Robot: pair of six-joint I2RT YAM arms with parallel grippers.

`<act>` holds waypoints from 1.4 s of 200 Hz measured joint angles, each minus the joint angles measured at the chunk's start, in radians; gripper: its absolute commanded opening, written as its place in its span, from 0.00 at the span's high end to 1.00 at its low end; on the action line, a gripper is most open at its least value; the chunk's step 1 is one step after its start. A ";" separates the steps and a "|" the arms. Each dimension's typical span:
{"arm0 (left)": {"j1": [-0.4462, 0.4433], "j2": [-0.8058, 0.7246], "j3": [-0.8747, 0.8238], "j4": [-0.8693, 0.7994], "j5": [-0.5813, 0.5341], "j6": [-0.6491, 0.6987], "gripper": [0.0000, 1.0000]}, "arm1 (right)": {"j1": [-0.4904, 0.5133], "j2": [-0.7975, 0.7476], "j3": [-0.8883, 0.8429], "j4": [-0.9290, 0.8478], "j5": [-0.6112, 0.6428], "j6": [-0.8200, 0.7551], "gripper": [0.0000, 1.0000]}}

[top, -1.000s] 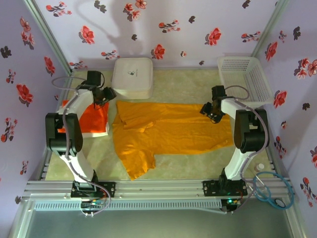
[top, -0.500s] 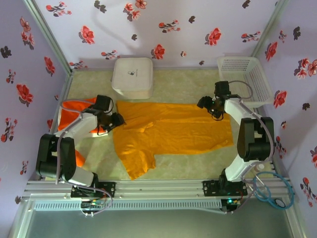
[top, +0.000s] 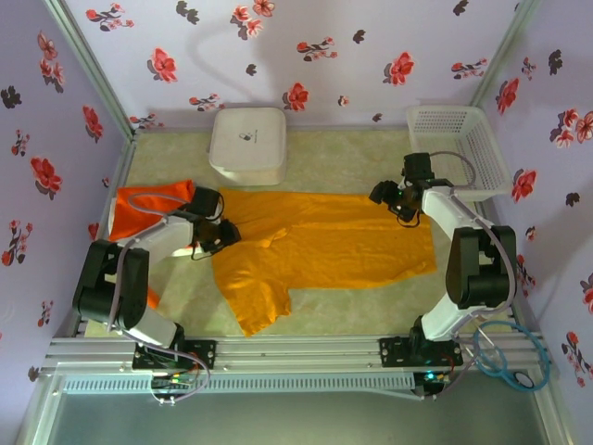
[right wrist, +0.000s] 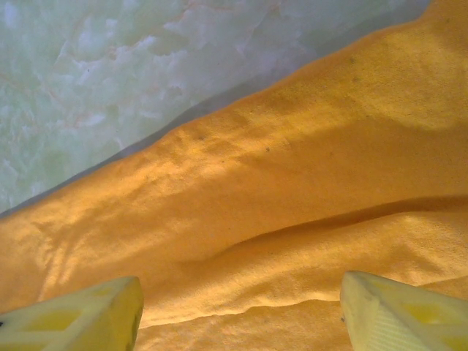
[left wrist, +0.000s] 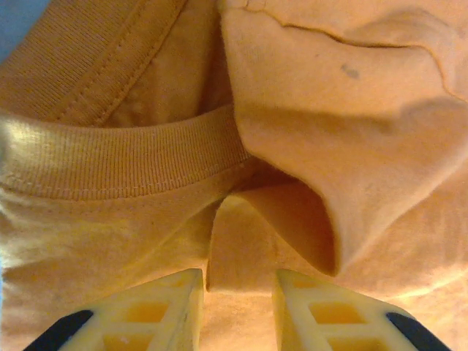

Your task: Fold and stack the t-shirts

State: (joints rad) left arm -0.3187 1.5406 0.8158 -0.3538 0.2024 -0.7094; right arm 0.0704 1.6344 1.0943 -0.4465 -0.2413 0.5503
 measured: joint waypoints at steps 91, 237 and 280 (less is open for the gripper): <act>-0.012 0.038 0.000 0.022 -0.020 -0.011 0.93 | 0.000 0.011 0.000 -0.011 0.001 -0.001 0.30; -0.130 -0.174 0.000 -0.093 -0.069 -0.109 1.00 | -0.001 0.018 0.003 -0.057 0.009 -0.047 0.30; -0.179 -0.227 -0.037 -0.105 -0.080 -0.172 1.00 | -0.003 0.018 0.003 -0.057 0.009 -0.050 0.30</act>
State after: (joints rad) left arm -0.4980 1.3140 0.7784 -0.4583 0.1219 -0.8814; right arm 0.0669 1.6520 1.0969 -0.5034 -0.2325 0.5003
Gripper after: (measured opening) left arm 0.042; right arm 0.700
